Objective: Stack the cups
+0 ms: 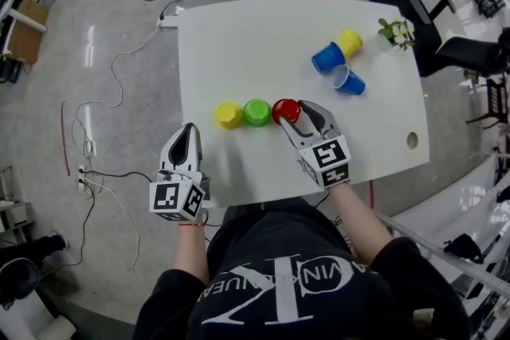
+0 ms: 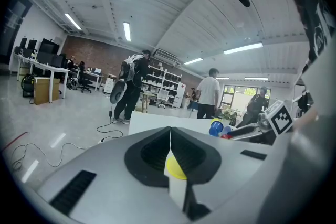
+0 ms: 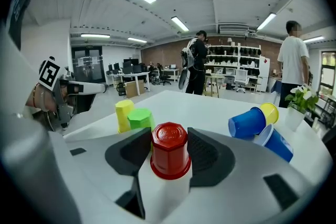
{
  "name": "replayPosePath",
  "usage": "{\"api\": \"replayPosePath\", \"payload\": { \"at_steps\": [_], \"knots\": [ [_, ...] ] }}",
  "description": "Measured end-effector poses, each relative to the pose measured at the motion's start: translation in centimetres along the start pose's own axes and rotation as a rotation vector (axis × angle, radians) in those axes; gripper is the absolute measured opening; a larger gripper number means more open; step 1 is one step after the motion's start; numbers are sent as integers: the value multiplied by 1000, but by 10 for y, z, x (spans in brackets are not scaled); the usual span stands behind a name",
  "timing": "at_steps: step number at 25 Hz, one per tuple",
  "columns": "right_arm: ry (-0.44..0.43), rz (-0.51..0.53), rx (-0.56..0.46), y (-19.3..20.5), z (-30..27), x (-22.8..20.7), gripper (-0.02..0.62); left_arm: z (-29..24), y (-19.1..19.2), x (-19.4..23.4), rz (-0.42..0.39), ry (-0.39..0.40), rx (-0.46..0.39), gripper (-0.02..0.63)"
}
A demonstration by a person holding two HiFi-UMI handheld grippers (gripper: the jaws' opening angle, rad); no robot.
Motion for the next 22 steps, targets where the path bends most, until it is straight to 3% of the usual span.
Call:
{"api": "replayPosePath", "payload": {
  "at_steps": [6, 14, 18, 22],
  "knots": [
    [-4, -21, -21, -1, -1, -1, 227, 1, 1, 1, 3, -1, 4, 5],
    [-49, -80, -154, -13, 18, -6, 285, -1, 2, 2, 1, 2, 6, 5],
    [-13, -83, -173, -9, 35, -20, 285, -4, -3, 2, -2, -4, -6, 5],
    [84, -91, -132, 13, 50, -53, 284, -7, -5, 1, -7, -10, -9, 5]
  ]
}}
Point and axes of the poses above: the fingertips, and each gripper's own axes: z backward along the fingers, x to its left, y out of its underside, the point moved 6 cm from there along z, backward along the fingers, and after that the axes turned 8 degrees about z, right-handed, at the moved point
